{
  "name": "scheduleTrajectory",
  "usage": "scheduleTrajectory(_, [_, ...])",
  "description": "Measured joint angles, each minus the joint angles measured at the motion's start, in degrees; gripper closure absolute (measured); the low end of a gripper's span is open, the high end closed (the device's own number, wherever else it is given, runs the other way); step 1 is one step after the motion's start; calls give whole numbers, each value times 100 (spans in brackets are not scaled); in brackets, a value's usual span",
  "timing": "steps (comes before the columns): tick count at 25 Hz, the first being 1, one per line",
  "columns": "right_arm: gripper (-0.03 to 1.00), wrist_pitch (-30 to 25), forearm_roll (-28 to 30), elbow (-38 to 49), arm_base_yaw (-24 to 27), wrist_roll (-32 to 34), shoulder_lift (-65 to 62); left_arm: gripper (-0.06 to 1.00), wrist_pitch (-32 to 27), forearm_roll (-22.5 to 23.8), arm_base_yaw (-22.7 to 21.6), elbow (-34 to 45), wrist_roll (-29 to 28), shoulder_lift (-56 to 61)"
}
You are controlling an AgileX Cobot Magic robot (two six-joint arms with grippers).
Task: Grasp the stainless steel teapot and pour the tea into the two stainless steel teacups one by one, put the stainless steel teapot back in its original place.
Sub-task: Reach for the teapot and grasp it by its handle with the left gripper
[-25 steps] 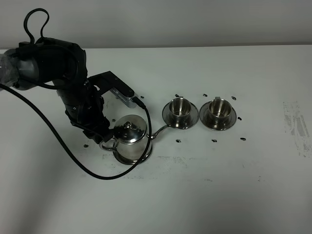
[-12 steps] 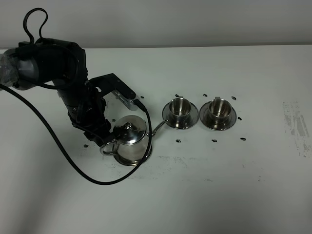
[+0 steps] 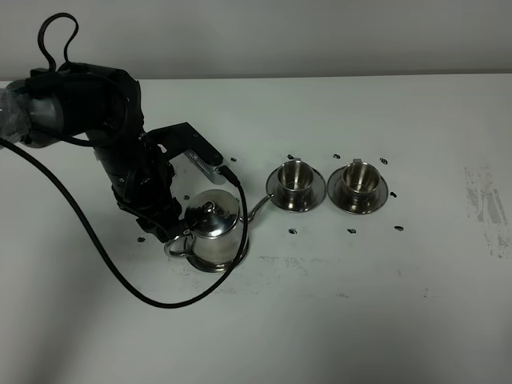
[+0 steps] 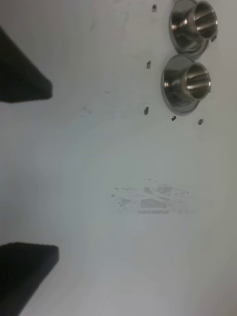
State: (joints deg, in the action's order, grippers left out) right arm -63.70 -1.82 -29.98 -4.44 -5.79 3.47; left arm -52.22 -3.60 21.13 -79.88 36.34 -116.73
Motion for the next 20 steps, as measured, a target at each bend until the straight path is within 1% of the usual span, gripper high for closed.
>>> scheduleTrajectory(6, [38,0,0,0,0,-5,0,47,-82,-130,0,0,236,0])
scheduleTrajectory(12, [38,0,0,0,0,-5,0,48,-164,-141,0,0,259,16])
scheduleTrajectory(15, [38,0,0,0,0,-5,0,48,-248,-148,0,0,181,122])
scheduleTrajectory(20, [38,0,0,0,0,-5,0,49,-444,-134,0,1,-107,543])
